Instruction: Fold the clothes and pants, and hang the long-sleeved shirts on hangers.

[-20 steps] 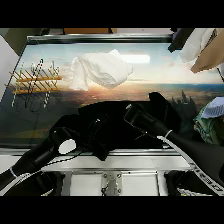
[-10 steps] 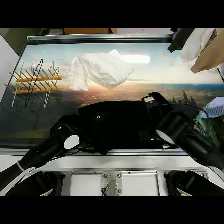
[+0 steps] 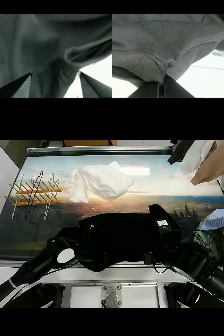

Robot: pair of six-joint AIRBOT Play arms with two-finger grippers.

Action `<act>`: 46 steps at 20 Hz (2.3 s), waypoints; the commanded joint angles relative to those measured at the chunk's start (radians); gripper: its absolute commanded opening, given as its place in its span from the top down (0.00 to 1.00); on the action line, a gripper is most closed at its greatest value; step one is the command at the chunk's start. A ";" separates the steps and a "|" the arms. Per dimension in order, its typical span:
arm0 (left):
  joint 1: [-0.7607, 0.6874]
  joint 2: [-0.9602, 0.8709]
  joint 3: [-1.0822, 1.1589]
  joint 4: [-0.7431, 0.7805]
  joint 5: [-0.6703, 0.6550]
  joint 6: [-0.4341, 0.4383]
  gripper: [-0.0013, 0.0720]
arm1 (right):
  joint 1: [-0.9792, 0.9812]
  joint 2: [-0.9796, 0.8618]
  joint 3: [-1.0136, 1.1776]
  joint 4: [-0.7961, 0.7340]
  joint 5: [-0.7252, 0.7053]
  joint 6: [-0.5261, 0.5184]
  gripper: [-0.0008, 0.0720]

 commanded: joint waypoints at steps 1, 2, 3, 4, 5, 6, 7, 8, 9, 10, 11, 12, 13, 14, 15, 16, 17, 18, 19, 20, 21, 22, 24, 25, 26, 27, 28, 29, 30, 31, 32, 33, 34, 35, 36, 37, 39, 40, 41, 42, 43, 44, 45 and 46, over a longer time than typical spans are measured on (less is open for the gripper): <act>-0.020 0.050 0.014 0.020 0.003 -0.128 0.14 | 0.016 0.010 -0.021 0.003 -0.065 0.019 0.95; -0.031 0.032 0.045 0.035 -0.008 -0.146 0.14 | 0.016 0.010 -0.021 0.003 -0.077 0.019 0.95; -0.040 0.003 0.084 0.036 -0.019 -0.146 0.14 | 0.016 0.010 -0.021 0.003 -0.082 0.018 0.95; -0.049 -0.031 0.130 0.040 -0.032 -0.145 0.14 | 0.016 0.010 -0.021 0.003 -0.082 0.018 0.95; -0.066 -0.072 0.178 0.066 -0.060 -0.145 0.14 | 0.016 0.010 -0.021 0.003 -0.082 0.018 0.95; -0.087 -0.115 0.218 0.100 -0.102 -0.158 0.14 | 0.016 0.010 -0.021 0.003 -0.082 0.018 0.95; -0.106 -0.153 0.249 0.126 -0.147 -0.187 0.14 | 0.016 0.011 -0.021 0.002 -0.082 0.018 0.95; -0.134 -0.187 0.272 0.138 -0.178 -0.212 0.14 | 0.016 0.011 -0.021 0.002 -0.082 0.018 0.95; -0.167 -0.207 0.277 0.138 -0.173 -0.218 0.14 | 0.016 0.013 -0.020 -0.002 -0.082 0.019 0.95; -0.211 -0.223 0.274 0.141 -0.161 -0.246 0.14 | 0.016 0.016 -0.020 -0.009 -0.083 0.019 0.95; -0.248 -0.235 0.264 0.164 -0.160 -0.285 0.14 | 0.016 0.019 -0.020 -0.015 -0.082 0.019 0.95; -0.286 -0.246 0.250 0.191 -0.163 -0.331 0.14 | 0.015 0.026 -0.020 -0.019 -0.084 0.019 0.95; -0.312 -0.256 0.238 0.209 -0.161 -0.370 0.14 | 0.015 0.035 -0.020 -0.023 -0.084 0.019 0.95; -0.333 -0.268 0.230 0.217 -0.160 -0.389 0.14 | 0.015 0.043 -0.020 -0.024 -0.086 0.019 0.95; -0.347 -0.283 0.225 0.217 -0.158 -0.389 0.14 | 0.014 0.053 -0.020 -0.024 -0.087 0.019 0.95; -0.350 -0.304 0.224 0.222 -0.158 -0.389 0.14 | 0.014 0.061 -0.020 -0.024 -0.087 0.019 0.95; -0.349 -0.323 0.225 0.240 -0.157 -0.398 0.14 | 0.014 0.071 -0.020 -0.024 -0.087 0.019 0.95; -0.349 -0.343 0.225 0.281 -0.158 -0.425 0.14 | 0.014 0.079 -0.020 -0.024 -0.085 0.019 0.95; -0.348 -0.359 0.225 0.322 -0.159 -0.451 0.14 | 0.014 0.088 -0.020 -0.024 -0.086 0.019 0.95; -0.345 -0.370 0.226 0.346 -0.158 -0.465 0.14 | 0.014 0.094 -0.020 -0.024 -0.085 0.019 0.95; -0.342 -0.379 0.226 0.360 -0.157 -0.470 0.14 | 0.014 0.098 -0.020 -0.024 -0.085 0.019 0.95; -0.339 -0.386 0.226 0.383 -0.163 -0.483 0.14 | 0.014 0.101 -0.020 -0.024 -0.082 0.019 0.95; -0.329 -0.386 0.226 0.428 -0.180 -0.515 0.53 | 0.014 0.101 -0.020 -0.020 -0.082 0.018 0.95; -0.315 -0.378 0.226 0.445 -0.179 -0.515 0.72 | 0.014 0.101 -0.020 -0.021 -0.082 0.017 0.95; -0.301 -0.362 0.227 0.456 -0.180 -0.512 0.93 | 0.013 0.101 -0.018 -0.024 -0.080 -0.004 0.95; -0.275 -0.335 0.236 0.463 -0.184 -0.496 0.96 | 0.001 0.100 -0.004 -0.034 -0.054 -0.036 0.95; -0.244 -0.298 0.269 0.471 -0.201 -0.465 0.96 | -0.032 0.094 0.027 -0.041 -0.014 -0.077 0.95; -0.213 -0.257 0.311 0.470 -0.208 -0.433 0.96 | -0.087 0.078 0.078 -0.043 0.026 -0.139 0.95; -0.182 -0.215 0.363 0.468 -0.206 -0.406 0.96 | -0.152 0.055 0.141 -0.042 0.059 -0.208 0.95; -0.163 -0.173 0.412 0.467 -0.207 -0.382 0.96 | -0.207 0.026 0.204 -0.036 0.086 -0.266 0.95; -0.155 -0.136 0.448 0.467 -0.213 -0.359 0.96 | -0.252 -0.007 0.268 -0.034 0.111 -0.323 0.95; -0.156 -0.101 0.478 0.468 -0.229 -0.357 0.96 | -0.286 -0.046 0.335 -0.035 0.137 -0.369 0.95; -0.156 -0.071 0.492 0.467 -0.245 -0.357 0.96 | -0.307 -0.086 0.393 -0.034 0.154 -0.393 0.95; -0.156 -0.045 0.492 0.467 -0.268 -0.357 0.96 | -0.309 -0.124 0.437 -0.031 0.166 -0.394 0.95; -0.156 -0.031 0.480 0.467 -0.297 -0.357 0.96 | -0.307 -0.159 0.469 -0.014 0.171 -0.394 0.95; -0.156 -0.019 0.447 0.463 -0.320 -0.358 0.96 | -0.301 -0.182 0.478 0.021 0.170 -0.388 0.95; -0.154 -0.008 0.340 0.414 -0.308 -0.357 0.96 | -0.275 -0.220 0.472 0.085 0.179 -0.334 0.95; -0.148 -0.011 0.288 0.415 -0.280 -0.357 0.96 | -0.251 -0.238 0.466 0.092 0.173 -0.316 0.95; -0.125 -0.022 0.249 0.412 -0.241 -0.357 0.96 | -0.230 -0.258 0.465 0.084 0.161 -0.301 0.95; -0.093 -0.039 0.232 0.388 -0.200 -0.343 0.96 | -0.216 -0.280 0.465 0.082 0.139 -0.292 0.95; -0.047 -0.063 0.233 0.335 -0.162 -0.290 0.96 | -0.209 -0.303 0.465 0.081 0.109 -0.283 0.95; -0.002 -0.091 0.246 0.267 -0.138 -0.221 0.96 | -0.207 -0.327 0.465 0.082 0.082 -0.283 0.95; 0.037 -0.117 0.264 0.198 -0.133 -0.146 0.96 | -0.208 -0.347 0.466 0.082 0.069 -0.284 0.95; 0.069 -0.139 0.277 0.142 -0.138 -0.076 0.96 | -0.209 -0.367 0.466 0.081 0.065 -0.284 0.95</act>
